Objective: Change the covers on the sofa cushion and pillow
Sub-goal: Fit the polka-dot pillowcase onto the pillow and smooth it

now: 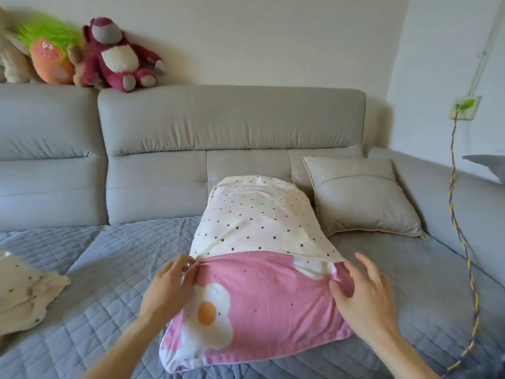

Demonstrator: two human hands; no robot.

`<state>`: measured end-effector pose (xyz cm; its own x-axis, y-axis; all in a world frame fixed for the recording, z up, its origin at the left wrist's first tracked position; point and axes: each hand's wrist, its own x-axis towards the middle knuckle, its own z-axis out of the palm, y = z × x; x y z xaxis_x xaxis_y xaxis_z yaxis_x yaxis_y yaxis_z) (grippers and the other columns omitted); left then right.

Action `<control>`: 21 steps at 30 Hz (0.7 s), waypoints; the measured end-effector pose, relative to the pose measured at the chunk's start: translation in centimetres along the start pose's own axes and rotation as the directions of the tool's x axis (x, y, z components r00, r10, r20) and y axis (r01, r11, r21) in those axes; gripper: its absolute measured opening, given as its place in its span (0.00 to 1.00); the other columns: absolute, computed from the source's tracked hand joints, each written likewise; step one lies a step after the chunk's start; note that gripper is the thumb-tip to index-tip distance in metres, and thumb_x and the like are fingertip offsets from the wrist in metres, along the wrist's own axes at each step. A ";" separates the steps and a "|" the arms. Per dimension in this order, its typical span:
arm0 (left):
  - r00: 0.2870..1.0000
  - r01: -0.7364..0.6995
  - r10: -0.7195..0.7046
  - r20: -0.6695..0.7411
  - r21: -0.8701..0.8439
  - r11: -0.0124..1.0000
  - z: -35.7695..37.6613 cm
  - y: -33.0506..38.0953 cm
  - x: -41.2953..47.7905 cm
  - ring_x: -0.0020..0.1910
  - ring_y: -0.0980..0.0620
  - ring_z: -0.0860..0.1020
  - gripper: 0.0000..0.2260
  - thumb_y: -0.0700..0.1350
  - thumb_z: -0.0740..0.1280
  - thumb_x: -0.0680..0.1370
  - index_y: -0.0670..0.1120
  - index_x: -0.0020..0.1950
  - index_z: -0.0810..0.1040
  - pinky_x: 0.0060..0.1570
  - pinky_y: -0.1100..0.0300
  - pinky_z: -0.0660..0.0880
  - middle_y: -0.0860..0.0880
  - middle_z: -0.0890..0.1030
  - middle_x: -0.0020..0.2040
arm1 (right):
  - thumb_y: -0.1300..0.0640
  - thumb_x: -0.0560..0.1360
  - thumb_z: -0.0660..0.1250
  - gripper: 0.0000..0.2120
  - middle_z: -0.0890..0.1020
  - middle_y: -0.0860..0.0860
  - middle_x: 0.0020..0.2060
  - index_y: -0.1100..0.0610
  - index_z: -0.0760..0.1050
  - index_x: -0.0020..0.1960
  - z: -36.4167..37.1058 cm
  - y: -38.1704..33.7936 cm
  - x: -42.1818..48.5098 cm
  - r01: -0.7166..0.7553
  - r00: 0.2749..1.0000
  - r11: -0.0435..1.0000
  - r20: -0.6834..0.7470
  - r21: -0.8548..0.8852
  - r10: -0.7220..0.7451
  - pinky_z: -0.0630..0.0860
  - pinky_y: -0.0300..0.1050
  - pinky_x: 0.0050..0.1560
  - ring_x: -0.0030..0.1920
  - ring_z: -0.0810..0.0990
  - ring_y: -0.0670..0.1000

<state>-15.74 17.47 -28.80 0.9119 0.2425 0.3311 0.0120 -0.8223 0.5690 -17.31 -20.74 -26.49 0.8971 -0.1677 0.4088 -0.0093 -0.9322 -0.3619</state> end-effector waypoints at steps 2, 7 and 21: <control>0.998 0.037 -0.039 -0.039 -0.059 0.998 0.8 -0.2 -0.6 0.46 0.55 0.80 0.02 0.55 0.62 0.81 0.63 0.50 0.73 0.43 0.56 0.76 0.56 0.82 0.52 | 0.41 0.73 0.68 0.22 0.71 0.54 0.69 0.52 0.79 0.61 -0.3 -1.7 -1.1 0.161 0.972 0.985 -0.162 -0.059 -0.169 0.77 0.55 0.54 0.62 0.71 0.58; 0.994 0.108 -0.112 -0.007 -0.195 0.975 1.5 -0.2 0.2 0.52 0.48 0.82 0.07 0.53 0.64 0.81 0.55 0.56 0.78 0.48 0.57 0.75 0.53 0.84 0.52 | 0.30 0.69 0.64 0.33 0.71 0.53 0.70 0.50 0.73 0.67 2.8 -7.5 -5.7 0.623 0.774 0.772 -0.044 -0.127 -0.632 0.68 0.59 0.68 0.71 0.67 0.58; 0.965 0.233 -0.026 0.260 -0.810 0.538 -3.6 4.9 0.9 0.38 0.48 0.74 0.09 0.45 0.65 0.82 0.40 0.47 0.77 0.40 0.57 0.71 0.43 0.78 0.39 | 0.47 0.68 0.67 0.32 0.70 0.48 0.73 0.42 0.67 0.72 7.0 -17.1 -1.1 0.716 0.623 0.630 -0.132 -0.299 -0.771 0.71 0.68 0.60 0.68 0.72 0.62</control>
<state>-16.38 15.50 -22.99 0.9866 0.1213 0.1091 -0.1137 0.0317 0.9930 -15.02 -2.36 -26.62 0.5080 0.5718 0.6442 0.5044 -0.8037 0.3156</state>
